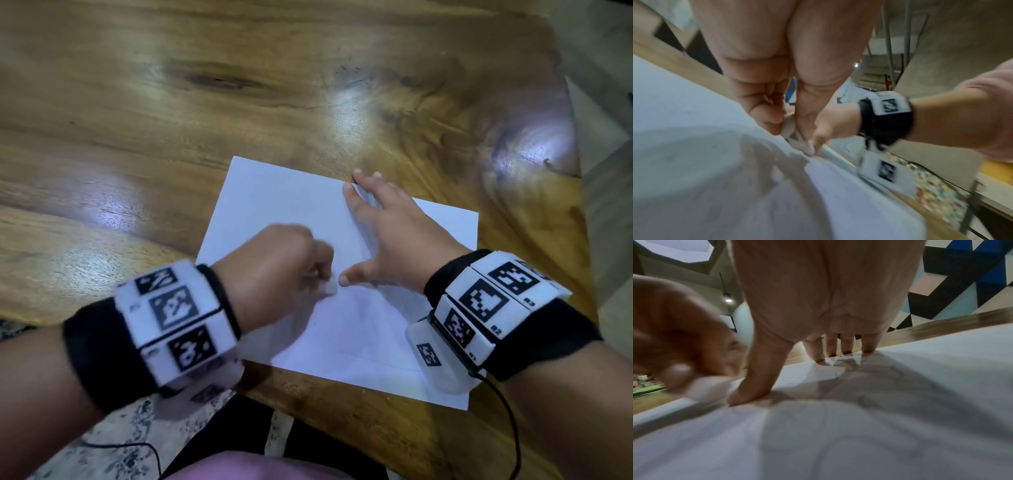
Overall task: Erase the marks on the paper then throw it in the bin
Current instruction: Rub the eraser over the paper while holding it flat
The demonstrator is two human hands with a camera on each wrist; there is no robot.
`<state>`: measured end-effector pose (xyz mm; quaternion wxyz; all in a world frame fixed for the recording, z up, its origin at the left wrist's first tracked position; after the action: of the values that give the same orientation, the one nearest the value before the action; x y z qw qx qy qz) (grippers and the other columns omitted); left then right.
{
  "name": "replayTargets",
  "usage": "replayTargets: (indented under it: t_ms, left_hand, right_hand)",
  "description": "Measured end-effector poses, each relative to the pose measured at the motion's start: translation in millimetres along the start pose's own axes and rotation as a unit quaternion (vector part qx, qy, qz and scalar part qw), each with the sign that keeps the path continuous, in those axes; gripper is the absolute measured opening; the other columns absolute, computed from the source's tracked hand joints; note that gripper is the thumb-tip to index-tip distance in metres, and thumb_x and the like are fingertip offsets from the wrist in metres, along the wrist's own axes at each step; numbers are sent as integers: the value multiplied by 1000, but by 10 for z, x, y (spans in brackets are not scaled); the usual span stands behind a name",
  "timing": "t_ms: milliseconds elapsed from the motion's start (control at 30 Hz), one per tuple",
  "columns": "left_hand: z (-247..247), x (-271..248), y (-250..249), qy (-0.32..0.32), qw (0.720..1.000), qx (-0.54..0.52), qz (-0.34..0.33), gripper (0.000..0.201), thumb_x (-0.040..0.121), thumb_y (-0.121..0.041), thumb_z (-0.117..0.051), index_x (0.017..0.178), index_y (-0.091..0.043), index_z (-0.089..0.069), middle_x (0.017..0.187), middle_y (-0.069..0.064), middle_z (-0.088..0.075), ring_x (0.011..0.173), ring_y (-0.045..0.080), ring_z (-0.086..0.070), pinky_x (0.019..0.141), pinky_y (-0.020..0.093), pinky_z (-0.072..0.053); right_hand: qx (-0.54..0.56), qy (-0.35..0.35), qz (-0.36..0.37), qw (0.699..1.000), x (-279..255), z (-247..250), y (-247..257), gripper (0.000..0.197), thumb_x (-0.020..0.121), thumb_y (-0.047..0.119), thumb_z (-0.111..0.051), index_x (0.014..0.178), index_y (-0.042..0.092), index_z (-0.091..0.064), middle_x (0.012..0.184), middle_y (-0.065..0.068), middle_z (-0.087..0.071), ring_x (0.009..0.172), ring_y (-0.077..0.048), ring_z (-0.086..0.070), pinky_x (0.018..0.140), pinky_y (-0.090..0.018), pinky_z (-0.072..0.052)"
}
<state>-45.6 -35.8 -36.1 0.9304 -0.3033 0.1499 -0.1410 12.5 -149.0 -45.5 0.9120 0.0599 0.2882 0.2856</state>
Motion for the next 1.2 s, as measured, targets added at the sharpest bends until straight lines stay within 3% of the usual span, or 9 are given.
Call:
replayTargets:
  t_ms: [100,200,267,333,500,633,767,1067,1200]
  left_hand:
    - [-68,11,1,-10,1000,3,13,7,79,-24,-62,75,-19,-61,69,-5,-45,68,18,-50,62,27,-35]
    - [-285,-338,-73,81,997,-11,-11,9,78,-21,-57,69,-19,-54,72,-6,-43,66,16,-52,62,30,-42]
    - [-339,-455,-56,133,991,-20,-6,5,77,-18,-56,74,-22,-55,73,-10,-41,68,10,-51,63,21,-41]
    - [-218,-319,-15,107,994,-23,-6,4,75,-23,-56,76,-24,-61,71,-11,-40,66,7,-48,60,16,-33]
    - [87,15,113,-30,999,25,19,13,77,-26,-66,70,-16,-63,71,0,-49,63,18,-48,61,24,-34]
    - [-115,-307,40,50,999,14,13,21,73,-24,-65,61,-20,-48,62,-10,-34,52,8,-40,54,23,-33]
    - [-153,-441,58,75,996,18,43,14,68,-27,-61,69,-25,-47,64,-12,-40,53,5,-49,57,24,-40]
    - [-28,-182,78,129,986,13,101,21,69,-47,-60,78,-38,-44,59,-10,-49,55,-3,-46,54,8,-32]
    - [365,314,147,-4,991,-4,132,14,66,-30,-69,78,-22,-70,60,-9,-60,61,7,-54,53,8,-32]
  right_hand:
    - [-3,0,2,1000,1,0,-2,118,66,54,-73,150,20,3,157,5,17,144,-14,16,118,-31,3]
    - [3,0,3,1000,4,-7,-9,118,66,55,-74,150,21,3,157,6,17,143,-13,16,118,-30,4]
    - [7,-4,6,1000,5,-8,-14,118,66,55,-74,150,22,3,157,7,17,143,-12,17,117,-30,5]
    - [3,-6,10,1000,7,-8,-17,118,66,56,-73,150,21,3,157,6,17,143,-13,17,117,-30,6]
    - [0,-4,12,1000,11,-19,-16,119,66,57,-73,149,21,5,156,6,19,143,-13,18,117,-31,7]
    - [6,-2,10,1000,15,-19,-29,119,67,57,-72,149,21,6,156,6,20,142,-12,20,118,-32,8]
    - [6,-4,-1,1000,-14,-21,-58,117,69,57,-70,149,24,9,154,7,26,141,-12,24,117,-33,9]
    - [78,-18,-38,996,-206,-70,-304,110,70,49,-73,149,28,1,154,11,23,142,-6,18,107,-15,-1]
    - [76,-18,-40,996,-192,-85,-311,111,70,49,-73,150,27,2,154,9,24,142,-7,19,113,-20,1]
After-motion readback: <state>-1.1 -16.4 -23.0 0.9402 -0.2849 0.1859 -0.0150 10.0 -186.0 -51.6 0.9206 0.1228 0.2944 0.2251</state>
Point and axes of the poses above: each hand's wrist, its own x-axis towards the middle knuckle, its own z-axis out of the back of the hand, y = z × x, the point moved 5 cm from there along x, towards the middle knuckle
